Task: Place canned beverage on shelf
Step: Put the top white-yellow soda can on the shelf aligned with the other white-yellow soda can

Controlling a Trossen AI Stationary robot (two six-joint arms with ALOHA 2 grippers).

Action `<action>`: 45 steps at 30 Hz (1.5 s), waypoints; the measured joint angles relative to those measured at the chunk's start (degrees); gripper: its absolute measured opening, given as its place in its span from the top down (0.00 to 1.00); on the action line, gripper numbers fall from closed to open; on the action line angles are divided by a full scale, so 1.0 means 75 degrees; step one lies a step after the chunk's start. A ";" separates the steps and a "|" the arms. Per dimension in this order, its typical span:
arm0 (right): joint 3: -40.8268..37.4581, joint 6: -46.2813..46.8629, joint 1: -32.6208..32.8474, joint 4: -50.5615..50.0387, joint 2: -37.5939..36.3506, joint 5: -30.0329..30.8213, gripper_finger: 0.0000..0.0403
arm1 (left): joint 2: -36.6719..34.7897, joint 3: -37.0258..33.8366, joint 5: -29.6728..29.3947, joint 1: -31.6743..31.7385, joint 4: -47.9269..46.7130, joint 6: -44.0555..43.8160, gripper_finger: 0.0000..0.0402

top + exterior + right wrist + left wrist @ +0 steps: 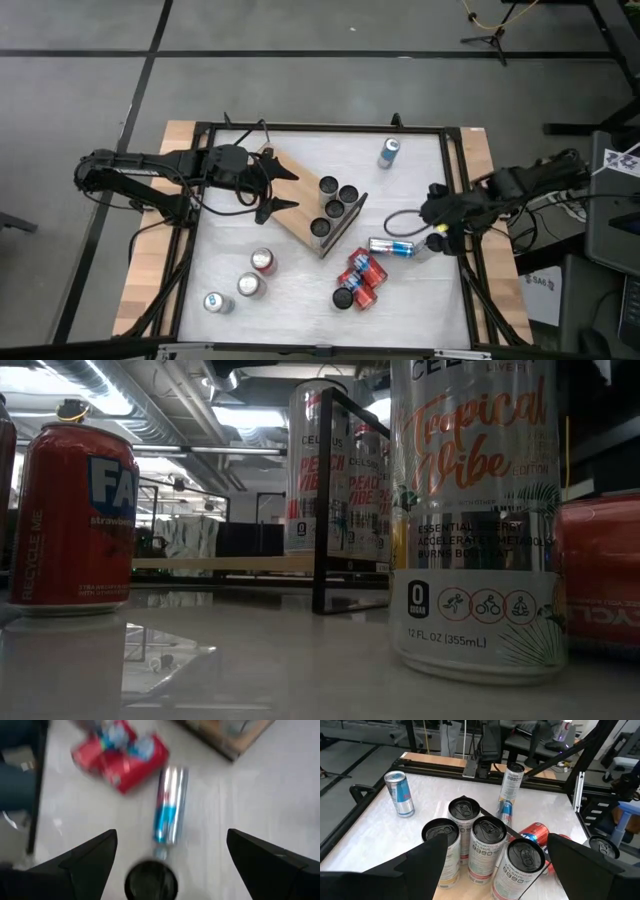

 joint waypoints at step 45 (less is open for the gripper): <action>-0.1784 -0.0752 0.1837 -0.0018 0.0003 0.0135 0.07 | 0.0000 0.0000 -0.0201 0.0003 -0.0003 0.0002 0.17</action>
